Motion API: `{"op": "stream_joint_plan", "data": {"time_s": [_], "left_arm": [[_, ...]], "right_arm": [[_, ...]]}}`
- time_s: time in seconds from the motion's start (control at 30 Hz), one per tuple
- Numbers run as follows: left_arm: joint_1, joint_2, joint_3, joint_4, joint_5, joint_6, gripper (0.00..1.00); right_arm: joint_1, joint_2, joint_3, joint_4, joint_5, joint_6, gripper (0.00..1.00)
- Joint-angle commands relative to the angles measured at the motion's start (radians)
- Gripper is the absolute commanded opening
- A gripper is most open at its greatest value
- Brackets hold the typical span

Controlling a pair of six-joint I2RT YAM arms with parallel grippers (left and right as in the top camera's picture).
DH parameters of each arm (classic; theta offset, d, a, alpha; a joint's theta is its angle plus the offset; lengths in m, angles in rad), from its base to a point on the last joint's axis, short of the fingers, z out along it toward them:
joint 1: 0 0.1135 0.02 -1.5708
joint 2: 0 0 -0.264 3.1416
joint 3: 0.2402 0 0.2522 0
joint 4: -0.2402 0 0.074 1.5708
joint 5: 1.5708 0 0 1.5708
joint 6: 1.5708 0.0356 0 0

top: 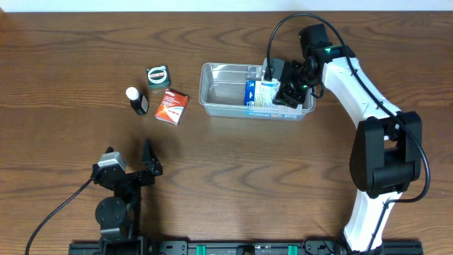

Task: Pack container
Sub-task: 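Lower the white-green box upright and open right gripper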

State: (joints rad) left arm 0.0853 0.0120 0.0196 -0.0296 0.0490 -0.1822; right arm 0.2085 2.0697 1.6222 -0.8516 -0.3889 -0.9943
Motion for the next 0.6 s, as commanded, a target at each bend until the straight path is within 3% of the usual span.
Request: {"op": "stream_joint_plan", "data": {"time_s": [0.0, 0.4, 0.57], "left_arm": [[0.007, -0.002, -0.016, -0.038, -0.011, 0.013, 0.98], [0.007, -0.002, -0.016, -0.038, -0.011, 0.013, 0.98], [0.007, -0.002, -0.016, -0.038, -0.011, 0.013, 0.98]], "right_arm": [[0.009, 0.01, 0.005, -0.001, -0.004, 0.009, 0.71], [0.035, -0.018, 0.019, -0.003, -0.004, 0.014, 0.82], [0.04, -0.045, 0.033, -0.003, -0.004, 0.015, 0.99]]}}
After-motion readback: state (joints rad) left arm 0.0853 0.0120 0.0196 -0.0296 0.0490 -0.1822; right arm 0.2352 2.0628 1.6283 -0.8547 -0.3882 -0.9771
